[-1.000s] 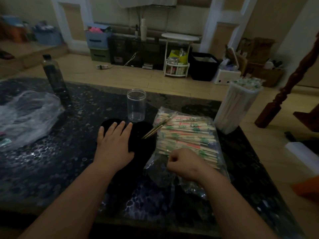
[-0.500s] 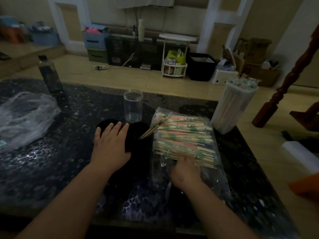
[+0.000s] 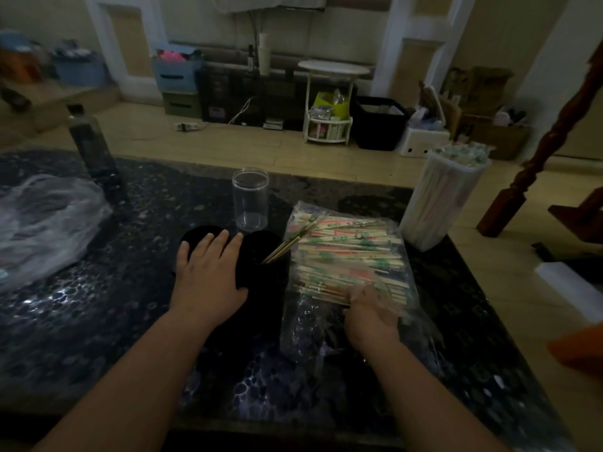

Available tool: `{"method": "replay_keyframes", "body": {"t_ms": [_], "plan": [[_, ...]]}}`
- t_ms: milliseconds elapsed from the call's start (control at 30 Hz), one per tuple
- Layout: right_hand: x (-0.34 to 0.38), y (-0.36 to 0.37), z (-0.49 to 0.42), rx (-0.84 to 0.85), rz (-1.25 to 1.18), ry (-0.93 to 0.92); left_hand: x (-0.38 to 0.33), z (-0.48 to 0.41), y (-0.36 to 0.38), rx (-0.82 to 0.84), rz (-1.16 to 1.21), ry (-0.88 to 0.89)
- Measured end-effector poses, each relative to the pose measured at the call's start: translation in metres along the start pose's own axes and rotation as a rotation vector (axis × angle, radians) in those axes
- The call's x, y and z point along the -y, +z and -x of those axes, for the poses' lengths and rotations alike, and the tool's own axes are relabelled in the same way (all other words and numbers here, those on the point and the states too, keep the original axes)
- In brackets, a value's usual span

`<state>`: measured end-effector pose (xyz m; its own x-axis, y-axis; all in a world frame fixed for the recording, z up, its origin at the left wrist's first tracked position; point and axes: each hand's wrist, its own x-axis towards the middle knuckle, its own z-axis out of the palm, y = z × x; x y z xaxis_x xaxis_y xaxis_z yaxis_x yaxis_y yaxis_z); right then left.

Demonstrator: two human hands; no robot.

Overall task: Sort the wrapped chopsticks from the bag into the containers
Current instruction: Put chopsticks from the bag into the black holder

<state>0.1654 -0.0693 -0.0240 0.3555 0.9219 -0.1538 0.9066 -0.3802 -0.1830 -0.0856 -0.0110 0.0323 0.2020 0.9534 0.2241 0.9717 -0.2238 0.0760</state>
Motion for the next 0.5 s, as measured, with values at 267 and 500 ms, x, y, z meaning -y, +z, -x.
{"method": "replay_keyframes", "body": {"t_ms": [267, 500], "plan": [[-0.0041, 0.0012, -0.0041, -0.001, 0.01, -0.025, -0.0004, -0.0008, 0.0008, -0.007, 0.002, -0.009], [-0.007, 0.0015, -0.0047, -0.006, 0.025, -0.024, -0.0001, -0.0013, 0.0027, -0.018, 0.015, -0.006]]}}
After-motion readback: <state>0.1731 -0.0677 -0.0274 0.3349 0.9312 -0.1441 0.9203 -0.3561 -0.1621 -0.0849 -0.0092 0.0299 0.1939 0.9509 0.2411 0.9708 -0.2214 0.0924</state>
